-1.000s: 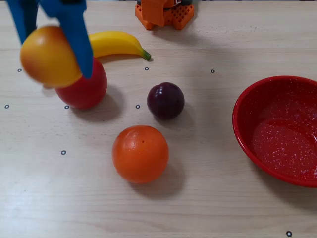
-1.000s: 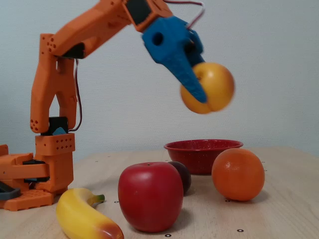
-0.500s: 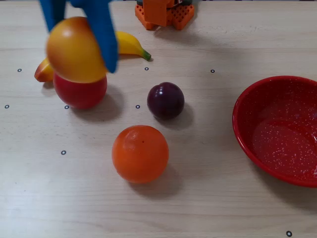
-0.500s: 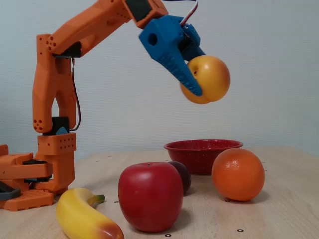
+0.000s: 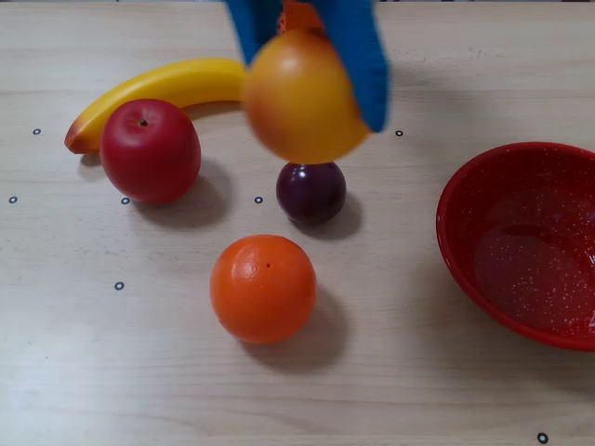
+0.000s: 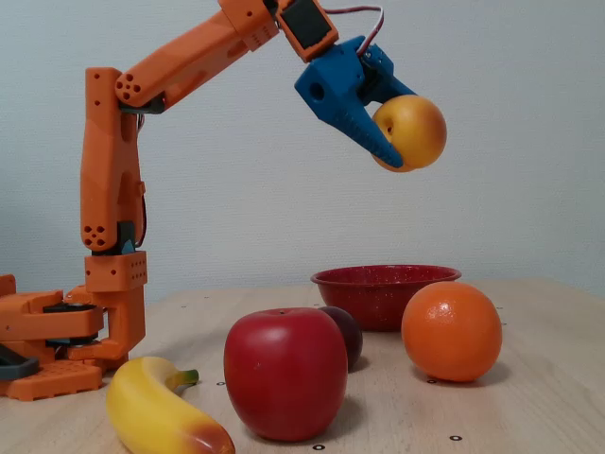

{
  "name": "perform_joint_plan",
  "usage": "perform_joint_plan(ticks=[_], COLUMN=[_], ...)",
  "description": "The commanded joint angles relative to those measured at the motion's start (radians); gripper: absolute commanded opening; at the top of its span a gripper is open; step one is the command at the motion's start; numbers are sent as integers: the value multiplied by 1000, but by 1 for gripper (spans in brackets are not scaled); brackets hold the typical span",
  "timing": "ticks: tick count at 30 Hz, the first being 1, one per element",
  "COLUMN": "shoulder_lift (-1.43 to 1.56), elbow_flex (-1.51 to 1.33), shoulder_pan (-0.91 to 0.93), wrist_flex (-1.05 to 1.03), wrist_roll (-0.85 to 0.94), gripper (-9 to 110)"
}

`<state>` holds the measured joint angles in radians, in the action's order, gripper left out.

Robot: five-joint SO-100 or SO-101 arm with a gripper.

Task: Put peach in the red bowl.

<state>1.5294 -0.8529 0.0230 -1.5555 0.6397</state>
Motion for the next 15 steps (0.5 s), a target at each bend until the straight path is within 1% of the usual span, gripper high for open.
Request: perform_joint_plan(ticks=[1,6,15], shoulder_lift=[221,262,351], elbow_flex=[81,35,-149], shoulder_pan=[-66,-175,-333], wrist_flex=[-5,-3,14], wrist_roll=[-78,-172,-247], gripper=[0,0,0])
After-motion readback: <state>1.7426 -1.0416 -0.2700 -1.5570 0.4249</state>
